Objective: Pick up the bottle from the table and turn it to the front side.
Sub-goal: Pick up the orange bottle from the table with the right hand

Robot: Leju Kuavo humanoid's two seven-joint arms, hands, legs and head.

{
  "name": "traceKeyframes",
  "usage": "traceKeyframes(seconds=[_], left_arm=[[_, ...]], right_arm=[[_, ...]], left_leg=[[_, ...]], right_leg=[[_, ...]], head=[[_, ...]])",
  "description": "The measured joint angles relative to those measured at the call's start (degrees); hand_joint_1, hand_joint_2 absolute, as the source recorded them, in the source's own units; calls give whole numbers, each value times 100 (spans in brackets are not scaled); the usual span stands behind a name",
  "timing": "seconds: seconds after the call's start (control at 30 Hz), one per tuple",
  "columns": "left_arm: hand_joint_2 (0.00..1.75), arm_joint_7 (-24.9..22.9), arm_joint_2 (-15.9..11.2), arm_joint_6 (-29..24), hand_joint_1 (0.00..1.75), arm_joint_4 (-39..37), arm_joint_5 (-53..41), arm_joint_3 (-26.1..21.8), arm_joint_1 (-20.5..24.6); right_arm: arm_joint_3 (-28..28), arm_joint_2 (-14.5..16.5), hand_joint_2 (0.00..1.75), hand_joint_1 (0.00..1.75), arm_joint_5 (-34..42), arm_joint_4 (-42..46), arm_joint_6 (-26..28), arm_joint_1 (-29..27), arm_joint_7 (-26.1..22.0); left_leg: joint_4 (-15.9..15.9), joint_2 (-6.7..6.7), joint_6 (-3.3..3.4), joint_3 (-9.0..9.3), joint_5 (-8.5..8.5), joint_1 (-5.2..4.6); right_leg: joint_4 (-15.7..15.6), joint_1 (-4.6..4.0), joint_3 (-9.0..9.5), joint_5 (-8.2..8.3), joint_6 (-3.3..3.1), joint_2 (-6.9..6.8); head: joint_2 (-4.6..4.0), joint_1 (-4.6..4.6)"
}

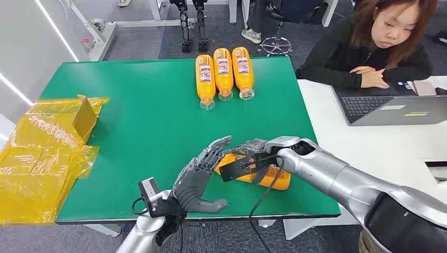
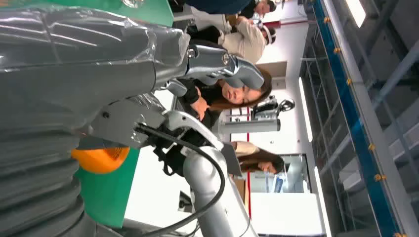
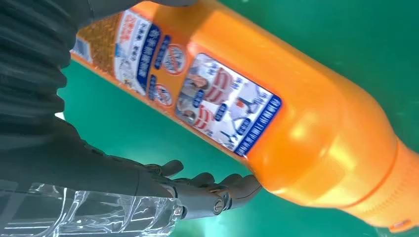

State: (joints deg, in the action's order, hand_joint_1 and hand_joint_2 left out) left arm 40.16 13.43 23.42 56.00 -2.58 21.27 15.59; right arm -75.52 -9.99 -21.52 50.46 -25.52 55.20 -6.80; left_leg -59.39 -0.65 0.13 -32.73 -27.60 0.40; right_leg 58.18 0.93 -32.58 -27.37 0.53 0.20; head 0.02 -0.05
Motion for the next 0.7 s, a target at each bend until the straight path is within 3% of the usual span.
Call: traceKeyframes(seconds=[0.2, 0.5, 0.53, 0.63, 0.67, 0.7], left_arm=[[175, 1, 14, -1, 0, -66, 10, 0, 57], [175, 0, 10, -7, 0, -79, 34, 0, 61], [175, 0, 9, -10, 0, -80, 36, 0, 61], [175, -1, 4, -36, 0, -81, 42, 0, 61], [175, -1, -1, -51, 0, -81, 46, 0, 61], [175, -1, -7, -66, 0, -81, 49, 0, 61]], right_arm=[[31, 121, 175, 0, -132, -174, 13, -125, -77], [305, 205, 175, 0, -600, -425, 530, -564, -109], [339, 205, 175, 24, -639, -440, 568, -597, -119], [433, 198, 175, 136, -771, -471, 675, -671, -157], [464, 193, 175, 148, -833, -478, 723, -694, -170], [492, 187, 175, 148, -887, -482, 770, -713, -181]], left_leg=[[0, 0, 0, -1, 0, 0], [0, 0, 0, -1, 0, 0], [0, 0, 0, -1, 0, 0], [0, 1, 0, 0, 0, 0], [0, 1, 0, 1, 0, 0], [0, 1, 0, 1, 0, 0]], right_leg=[[0, 0, 0, 0, 0, 0], [-2, 0, 0, -1, 0, -1], [-2, 0, 0, -1, 0, -1], [-1, 0, 0, -1, 0, 1], [-1, 0, 0, -1, 0, 1], [-1, 0, 0, 0, 0, 1]], head=[[0, 0], [0, 0], [0, 0], [0, -1], [0, -1], [0, -1]])
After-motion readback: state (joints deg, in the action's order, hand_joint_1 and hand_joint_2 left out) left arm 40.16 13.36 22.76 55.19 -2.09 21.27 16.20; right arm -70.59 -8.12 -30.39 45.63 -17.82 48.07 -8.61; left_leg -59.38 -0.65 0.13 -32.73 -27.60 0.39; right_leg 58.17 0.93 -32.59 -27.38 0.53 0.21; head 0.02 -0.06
